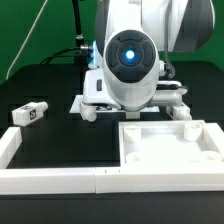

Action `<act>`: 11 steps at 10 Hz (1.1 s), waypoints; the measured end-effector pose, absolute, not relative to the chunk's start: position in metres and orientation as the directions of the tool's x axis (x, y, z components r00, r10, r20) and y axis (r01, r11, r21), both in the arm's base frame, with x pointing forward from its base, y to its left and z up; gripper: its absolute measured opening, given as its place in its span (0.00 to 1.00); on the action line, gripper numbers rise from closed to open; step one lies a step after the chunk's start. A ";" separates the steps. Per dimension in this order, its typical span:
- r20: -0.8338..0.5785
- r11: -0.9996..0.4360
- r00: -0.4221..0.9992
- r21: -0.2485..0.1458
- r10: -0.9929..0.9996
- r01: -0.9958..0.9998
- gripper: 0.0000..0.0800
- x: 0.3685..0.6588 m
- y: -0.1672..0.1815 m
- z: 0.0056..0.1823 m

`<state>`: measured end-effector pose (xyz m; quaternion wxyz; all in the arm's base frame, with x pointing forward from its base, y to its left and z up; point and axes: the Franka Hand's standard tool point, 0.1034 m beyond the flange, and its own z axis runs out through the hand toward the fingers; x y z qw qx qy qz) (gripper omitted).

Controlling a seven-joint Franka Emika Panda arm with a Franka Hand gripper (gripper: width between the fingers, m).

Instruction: Assemble one leg

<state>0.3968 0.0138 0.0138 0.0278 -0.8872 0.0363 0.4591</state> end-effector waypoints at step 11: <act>-0.778 -0.997 0.628 -0.048 -0.002 -0.062 0.35 0.479 0.030 0.106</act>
Offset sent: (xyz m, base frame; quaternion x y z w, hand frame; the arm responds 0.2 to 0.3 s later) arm 0.0000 0.0000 0.0000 0.0000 0.0000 0.0000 1.0000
